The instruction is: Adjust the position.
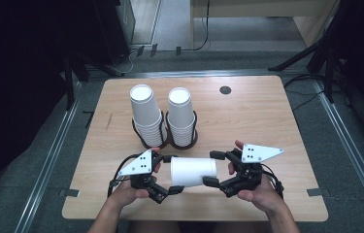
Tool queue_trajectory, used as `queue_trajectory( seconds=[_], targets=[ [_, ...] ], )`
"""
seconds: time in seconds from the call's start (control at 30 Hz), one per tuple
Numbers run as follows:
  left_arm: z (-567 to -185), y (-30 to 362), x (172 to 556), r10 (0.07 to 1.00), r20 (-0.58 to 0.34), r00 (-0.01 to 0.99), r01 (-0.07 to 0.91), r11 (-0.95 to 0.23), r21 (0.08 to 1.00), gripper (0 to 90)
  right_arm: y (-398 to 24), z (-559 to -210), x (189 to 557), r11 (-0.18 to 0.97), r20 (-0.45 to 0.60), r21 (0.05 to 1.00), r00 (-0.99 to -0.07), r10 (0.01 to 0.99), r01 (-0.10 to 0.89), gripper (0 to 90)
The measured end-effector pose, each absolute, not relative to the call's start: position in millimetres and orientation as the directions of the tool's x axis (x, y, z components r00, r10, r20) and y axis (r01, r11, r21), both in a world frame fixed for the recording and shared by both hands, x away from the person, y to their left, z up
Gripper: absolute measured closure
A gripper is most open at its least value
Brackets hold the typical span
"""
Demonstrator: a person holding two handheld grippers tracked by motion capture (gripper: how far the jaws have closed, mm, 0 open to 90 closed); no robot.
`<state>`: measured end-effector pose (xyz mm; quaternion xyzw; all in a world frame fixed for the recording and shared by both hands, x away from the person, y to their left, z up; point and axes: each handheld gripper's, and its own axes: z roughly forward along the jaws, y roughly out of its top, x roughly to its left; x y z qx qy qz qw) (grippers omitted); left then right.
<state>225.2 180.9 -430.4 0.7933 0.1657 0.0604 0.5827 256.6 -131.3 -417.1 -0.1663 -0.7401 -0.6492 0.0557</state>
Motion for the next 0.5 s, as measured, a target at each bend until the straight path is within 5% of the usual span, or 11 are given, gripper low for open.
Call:
queue_trajectory(
  seconds=[0.5],
  targets=[
    [-430.6,182.4,224.3,0.343,-0.043,0.938,0.17,-0.351,0.921,7.6,-129.6,-409.5,250.8,0.156,0.22,0.955,-0.955,0.2,0.253,12.9]
  ],
)
